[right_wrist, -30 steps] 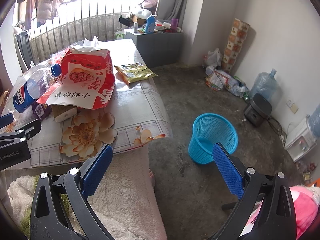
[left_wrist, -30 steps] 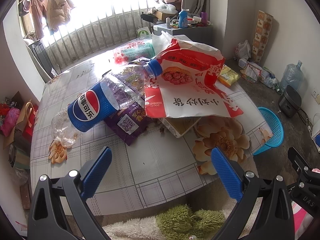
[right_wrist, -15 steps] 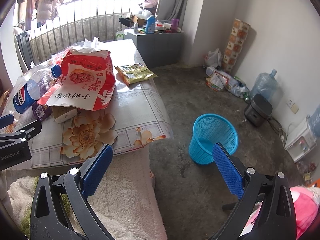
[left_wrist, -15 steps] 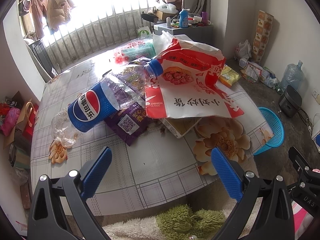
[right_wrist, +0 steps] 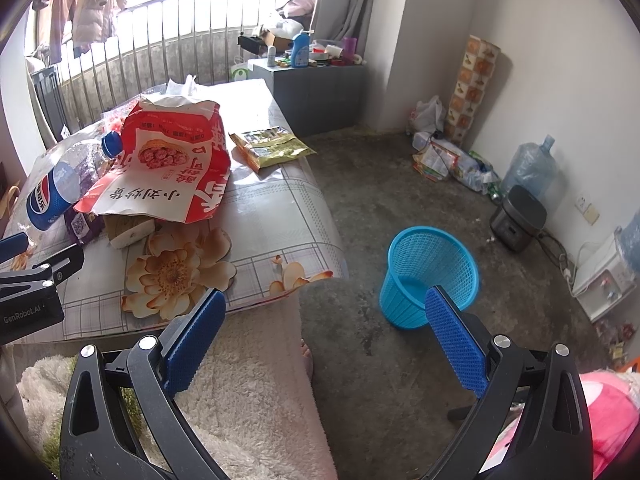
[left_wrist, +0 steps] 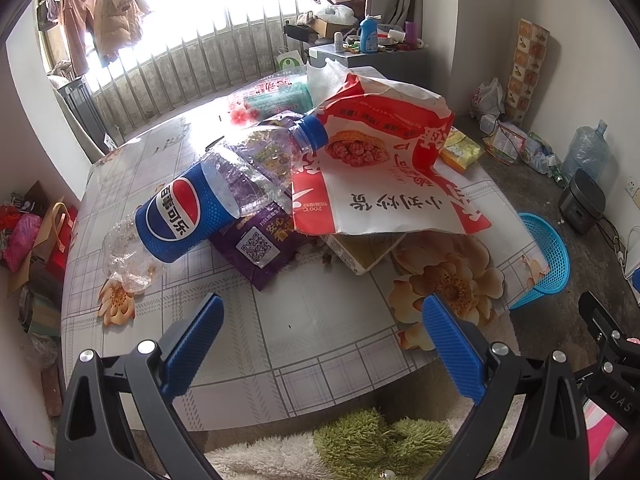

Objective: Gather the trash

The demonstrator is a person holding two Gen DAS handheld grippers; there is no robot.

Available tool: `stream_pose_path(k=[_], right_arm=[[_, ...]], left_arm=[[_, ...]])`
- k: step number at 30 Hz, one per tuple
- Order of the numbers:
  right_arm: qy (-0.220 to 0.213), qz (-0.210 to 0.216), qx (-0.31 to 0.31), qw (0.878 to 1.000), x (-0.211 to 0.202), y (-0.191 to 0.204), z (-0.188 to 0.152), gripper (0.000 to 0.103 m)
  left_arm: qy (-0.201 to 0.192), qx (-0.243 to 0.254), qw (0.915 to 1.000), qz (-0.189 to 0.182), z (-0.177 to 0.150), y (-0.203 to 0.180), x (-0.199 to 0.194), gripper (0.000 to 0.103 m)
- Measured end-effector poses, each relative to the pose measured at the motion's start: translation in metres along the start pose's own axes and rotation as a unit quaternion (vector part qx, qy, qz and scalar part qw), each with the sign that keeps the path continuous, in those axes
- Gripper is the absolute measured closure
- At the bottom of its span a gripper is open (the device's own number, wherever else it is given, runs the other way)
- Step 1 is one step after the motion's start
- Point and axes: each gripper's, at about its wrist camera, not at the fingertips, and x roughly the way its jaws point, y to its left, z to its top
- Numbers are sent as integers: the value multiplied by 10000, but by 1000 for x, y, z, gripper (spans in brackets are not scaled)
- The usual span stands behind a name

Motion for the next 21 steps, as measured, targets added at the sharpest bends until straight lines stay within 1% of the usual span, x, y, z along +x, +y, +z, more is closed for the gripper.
stream_pose_path(k=[5, 10, 13, 17, 18, 21], right_arm=[[-38, 80, 59, 9999, 1, 4, 3, 8], [-158, 224, 132, 9995, 4, 8, 13, 8], [-304, 374, 228, 9986, 5, 11, 22, 8], [-564, 650, 483, 9951, 6, 14, 36, 8], [-615, 725, 556, 9939, 6, 14, 39, 8], [-664, 939, 734, 9906, 10, 15, 45, 8]], left_arm=[[-13, -62, 10000, -61, 1, 3, 1, 6], [-169, -202, 9994, -221, 5, 16, -1, 6], [-397, -276, 9982, -350, 13, 28, -5, 6], [-764, -413, 9937, -705, 25, 49, -9, 6], [-859, -382, 9926, -769, 27, 52, -10, 6], [-1131, -229, 9902, -793, 31, 59, -12, 6]])
